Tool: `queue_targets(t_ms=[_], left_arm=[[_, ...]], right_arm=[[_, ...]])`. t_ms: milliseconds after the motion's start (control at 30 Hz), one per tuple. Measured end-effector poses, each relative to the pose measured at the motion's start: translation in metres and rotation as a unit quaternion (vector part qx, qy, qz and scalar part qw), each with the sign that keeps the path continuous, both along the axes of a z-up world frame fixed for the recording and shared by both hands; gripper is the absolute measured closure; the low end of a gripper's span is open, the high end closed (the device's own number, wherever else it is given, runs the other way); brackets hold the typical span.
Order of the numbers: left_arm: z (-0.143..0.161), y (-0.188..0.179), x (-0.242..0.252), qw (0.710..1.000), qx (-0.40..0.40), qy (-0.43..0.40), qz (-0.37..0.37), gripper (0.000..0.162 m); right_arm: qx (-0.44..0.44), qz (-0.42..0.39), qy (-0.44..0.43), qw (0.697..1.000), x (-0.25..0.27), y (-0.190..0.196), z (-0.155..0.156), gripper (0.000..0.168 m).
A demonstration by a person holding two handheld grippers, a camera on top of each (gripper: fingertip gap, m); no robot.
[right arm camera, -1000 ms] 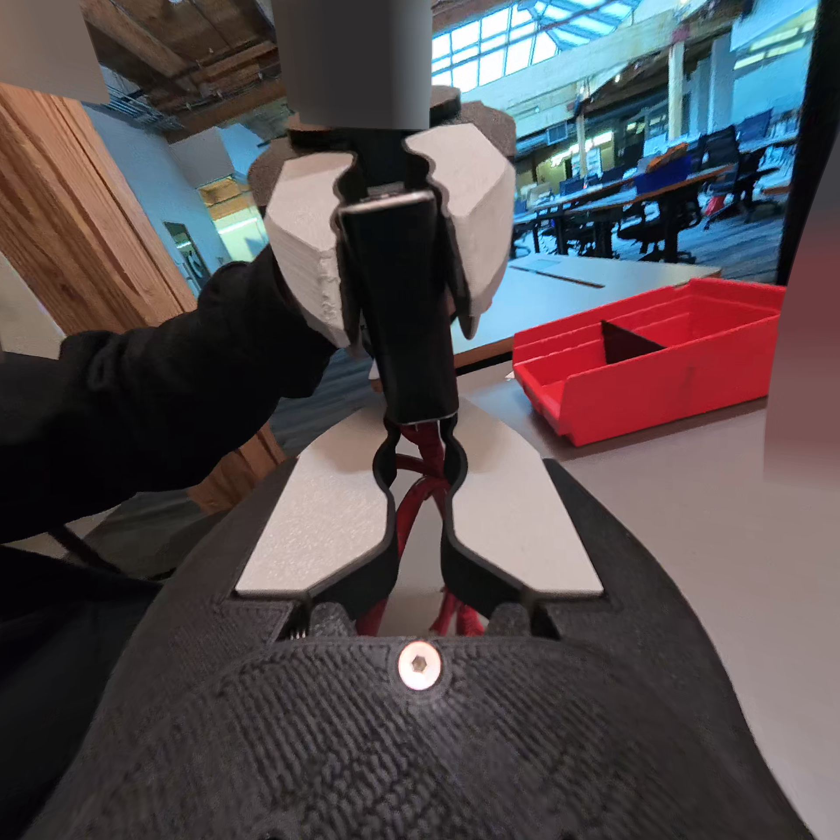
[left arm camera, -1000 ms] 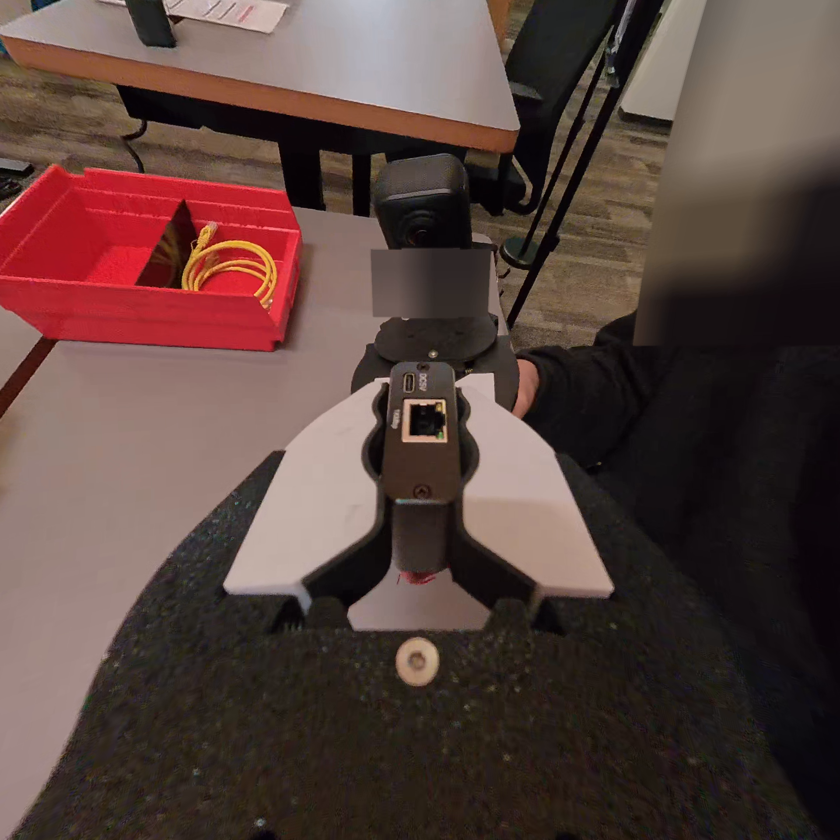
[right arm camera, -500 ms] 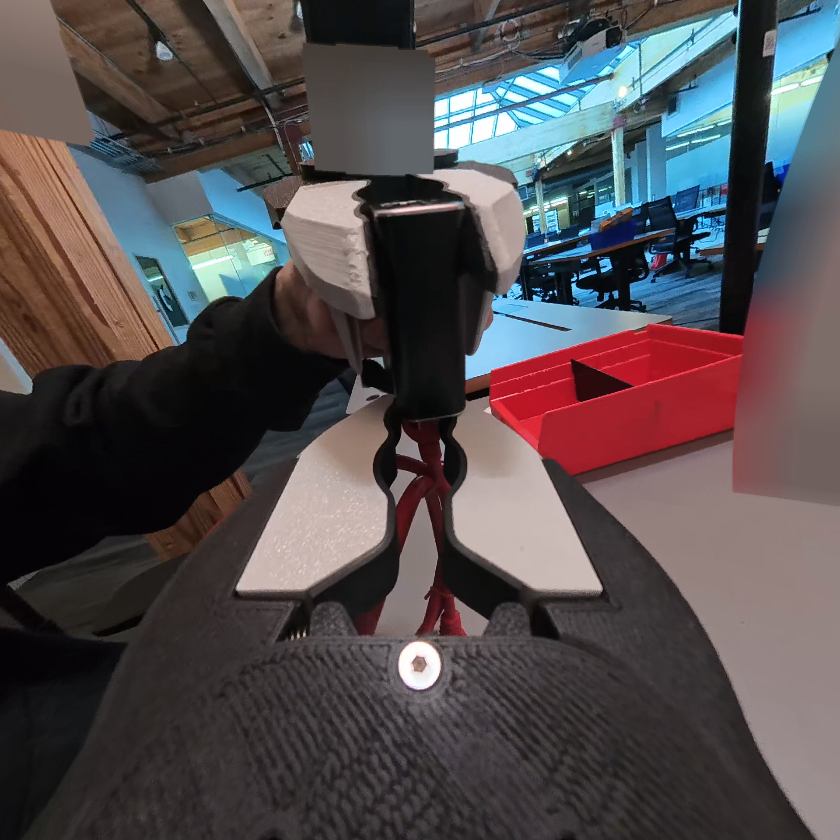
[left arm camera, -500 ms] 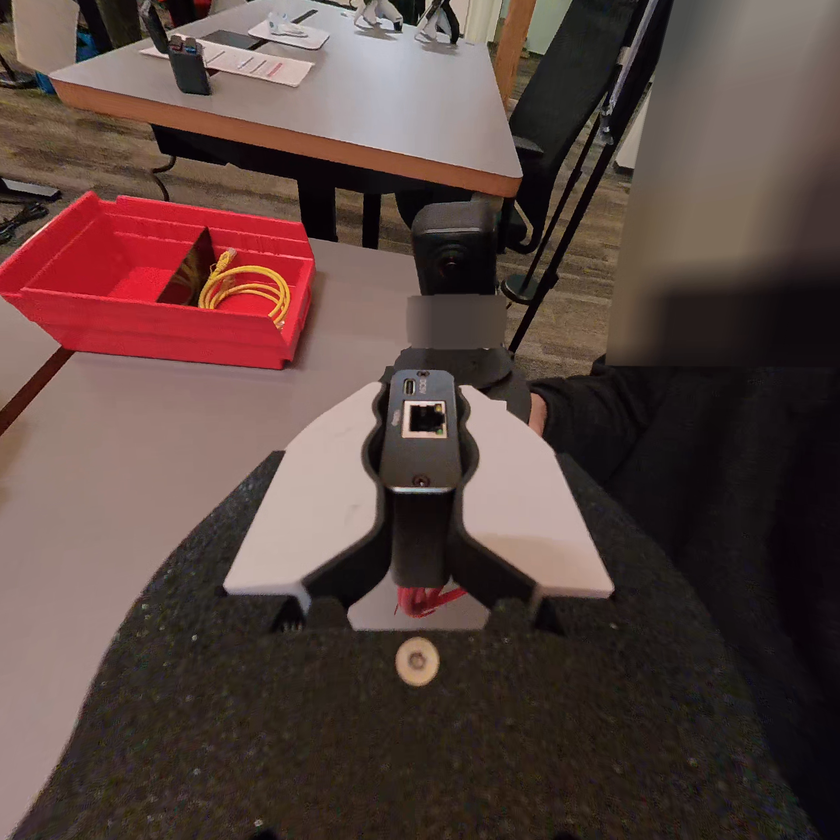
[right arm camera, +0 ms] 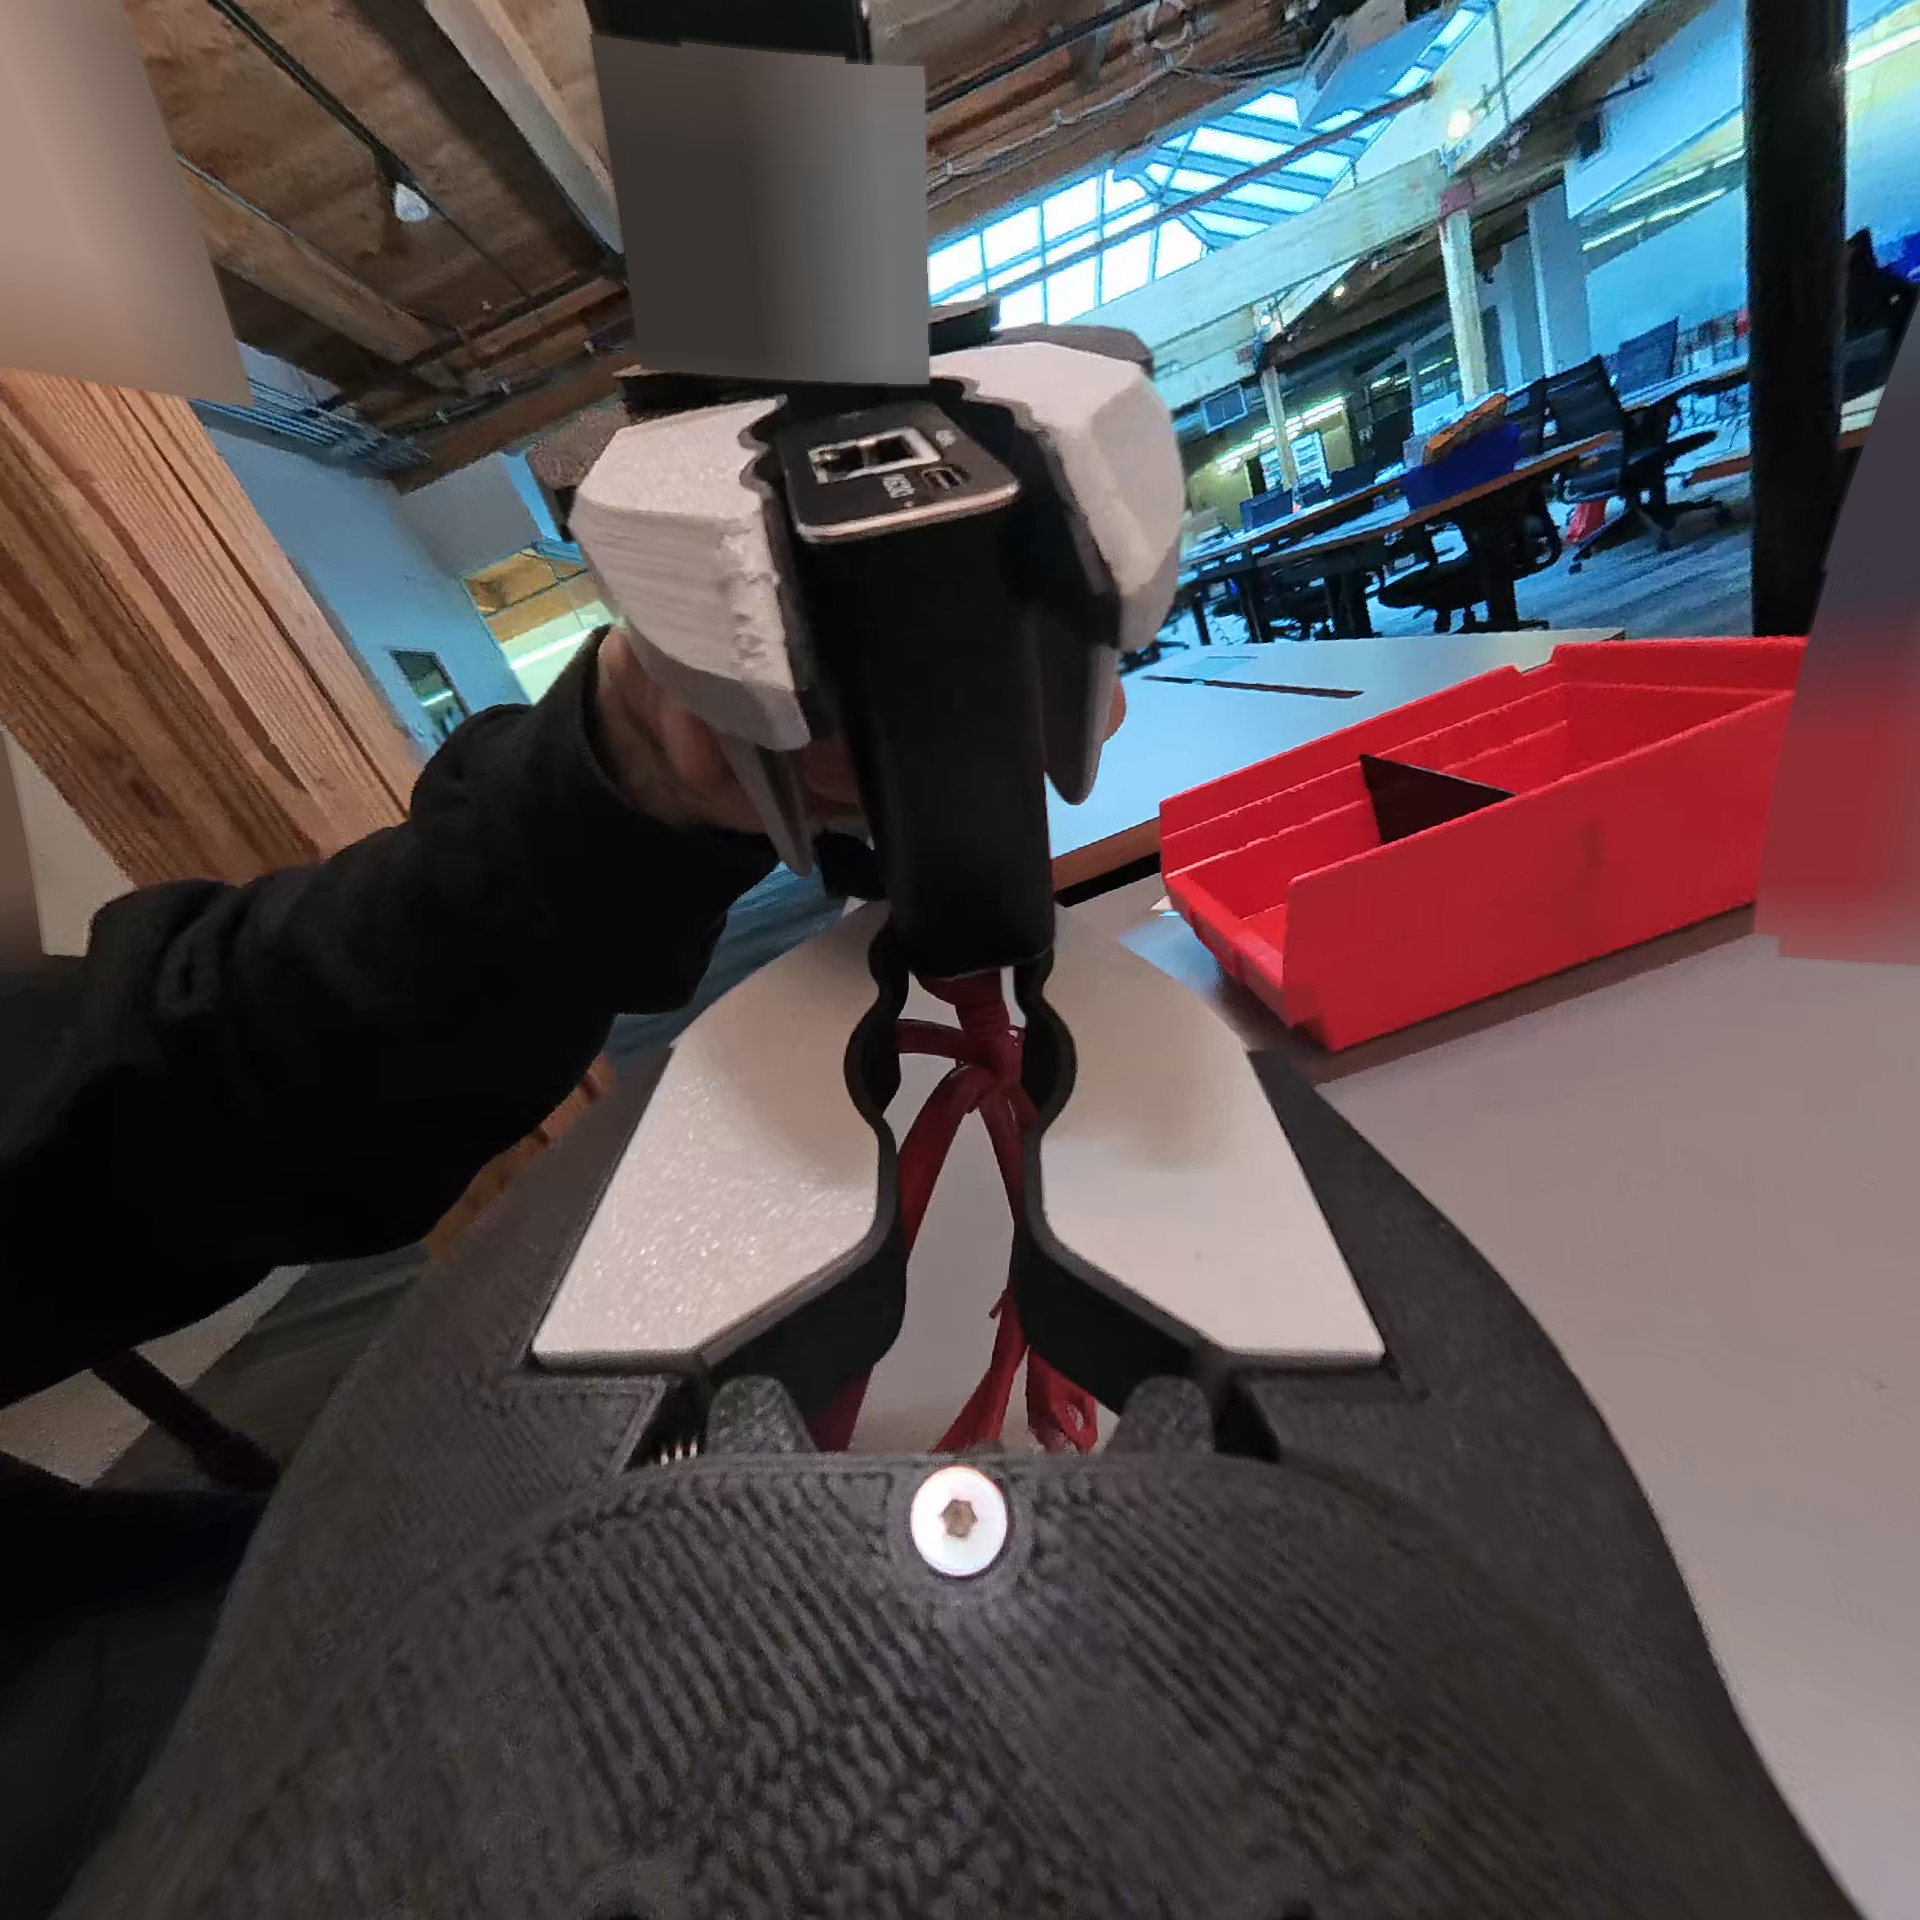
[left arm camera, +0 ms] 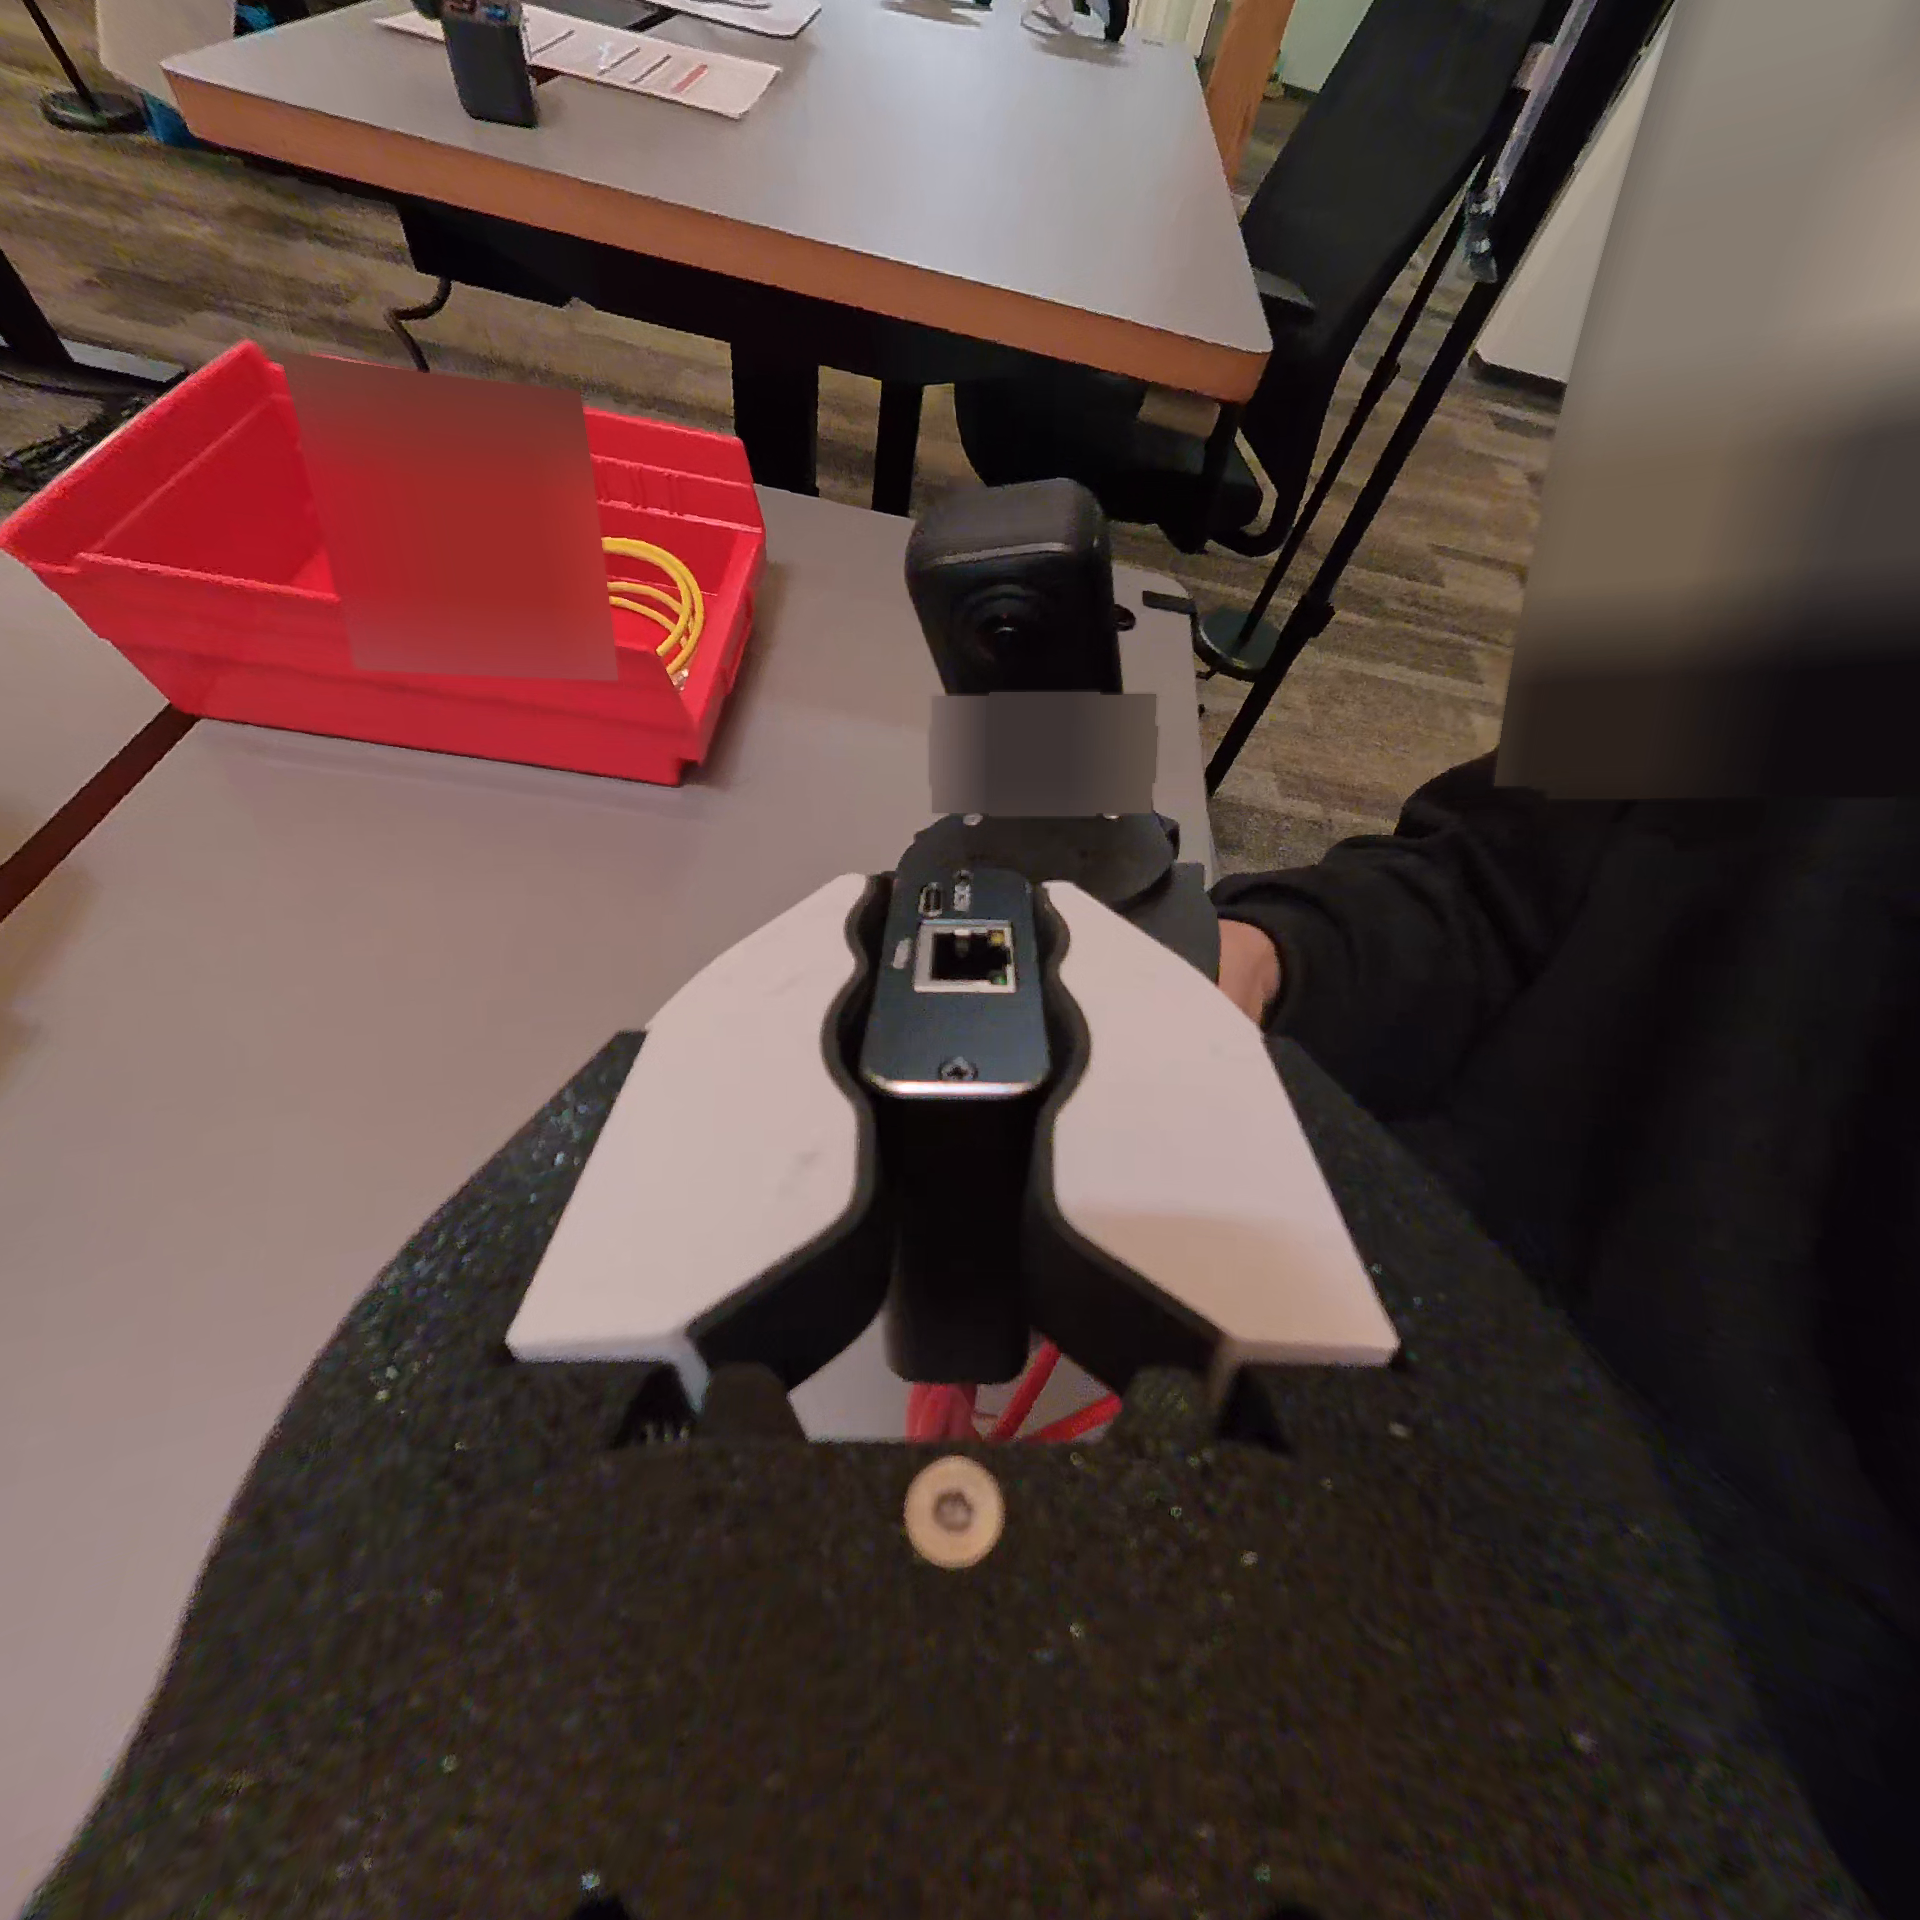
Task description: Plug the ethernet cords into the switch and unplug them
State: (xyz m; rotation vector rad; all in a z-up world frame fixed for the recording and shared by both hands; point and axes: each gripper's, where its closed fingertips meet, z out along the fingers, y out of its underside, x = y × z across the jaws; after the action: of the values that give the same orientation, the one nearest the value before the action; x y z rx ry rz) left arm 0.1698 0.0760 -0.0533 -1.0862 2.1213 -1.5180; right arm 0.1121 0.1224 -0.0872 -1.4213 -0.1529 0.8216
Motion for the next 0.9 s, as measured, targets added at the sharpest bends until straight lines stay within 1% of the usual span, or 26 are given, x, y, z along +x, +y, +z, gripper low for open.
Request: queue_targets(t_ms=[333, 433, 533, 567, 667, 733, 833, 900], left_arm=[[-0.011, 0.007, -0.003, 0.999, 0.013, 0.010, 0.037, 0.135], [-0.009, 0.008, -0.007, 0.999, 0.004, 0.004, 0.039, 0.135], [-0.009, 0.009, -0.015, 0.999, 0.005, -0.007, 0.041, 0.135], [-0.008, 0.008, -0.019, 0.999, -0.001, -0.011, 0.042, 0.132], [-0.016, 0.006, -0.030, 0.999, -0.002, -0.004, 0.044, 0.112], [-0.024, 0.006, -0.033, 0.998, 0.008, -0.005, 0.055, 0.098], [-0.029, 0.009, -0.034, 0.997, 0.021, -0.007, 0.076, 0.089], [-0.028, 0.009, -0.033, 0.996, 0.014, -0.005, 0.089, 0.088]], right_arm=[[0.005, 0.030, -0.005, 1.000, -0.007, 0.004, -0.009, 0.151], [0.014, 0.032, -0.022, 0.999, -0.011, 0.002, -0.009, 0.151], [0.004, 0.042, -0.036, 0.998, -0.018, 0.002, -0.011, 0.152], [0.002, 0.045, -0.045, 0.998, -0.021, 0.002, -0.011, 0.152], [0.001, 0.059, -0.054, 0.997, -0.028, 0.001, -0.011, 0.152], [-0.011, 0.060, -0.068, 0.996, -0.030, 0.002, -0.017, 0.152], [-0.022, 0.067, -0.081, 0.994, -0.031, 0.003, -0.023, 0.152], [-0.033, 0.072, -0.090, 0.993, -0.031, 0.002, -0.026, 0.152]])
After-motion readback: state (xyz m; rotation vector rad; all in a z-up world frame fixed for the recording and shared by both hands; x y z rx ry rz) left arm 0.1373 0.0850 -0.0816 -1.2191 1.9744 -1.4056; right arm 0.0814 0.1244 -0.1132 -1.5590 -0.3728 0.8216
